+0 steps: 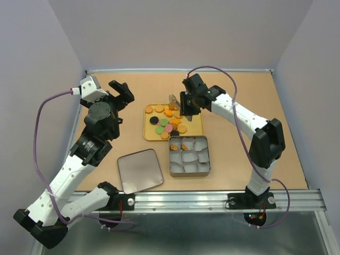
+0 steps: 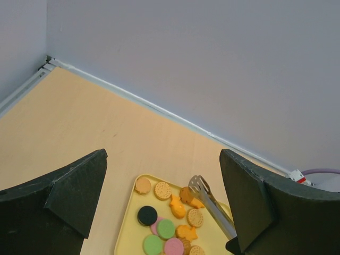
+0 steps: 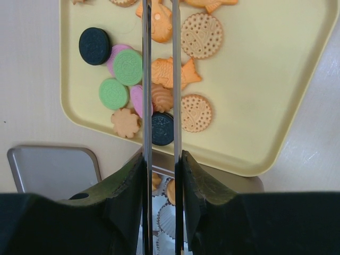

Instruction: Pack the cookies

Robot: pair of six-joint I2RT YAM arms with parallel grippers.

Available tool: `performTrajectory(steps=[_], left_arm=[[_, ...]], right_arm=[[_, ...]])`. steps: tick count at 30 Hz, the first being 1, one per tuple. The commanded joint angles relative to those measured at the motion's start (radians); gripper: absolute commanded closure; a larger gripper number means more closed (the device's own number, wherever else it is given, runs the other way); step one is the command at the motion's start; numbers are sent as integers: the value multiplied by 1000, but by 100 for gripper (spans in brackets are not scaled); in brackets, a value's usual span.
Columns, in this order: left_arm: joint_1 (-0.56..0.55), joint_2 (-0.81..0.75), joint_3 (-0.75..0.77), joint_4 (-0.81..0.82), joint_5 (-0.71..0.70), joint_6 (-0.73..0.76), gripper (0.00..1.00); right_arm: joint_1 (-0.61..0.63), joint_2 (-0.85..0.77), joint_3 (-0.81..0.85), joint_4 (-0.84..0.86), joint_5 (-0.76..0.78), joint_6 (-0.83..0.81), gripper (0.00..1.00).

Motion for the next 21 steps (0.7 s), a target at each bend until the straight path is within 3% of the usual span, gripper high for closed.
performTrajectory(steps=[1, 6, 21], left_arm=[[12, -1, 35, -1, 37, -25, 1], [17, 5, 30, -8, 51, -37, 2], [28, 33, 30, -20, 74, -46, 2]], right_arm=[[6, -10, 41, 53, 19, 3, 64], [6, -10, 34, 53, 33, -4, 59], [3, 2, -2, 56, 53, -10, 58]])
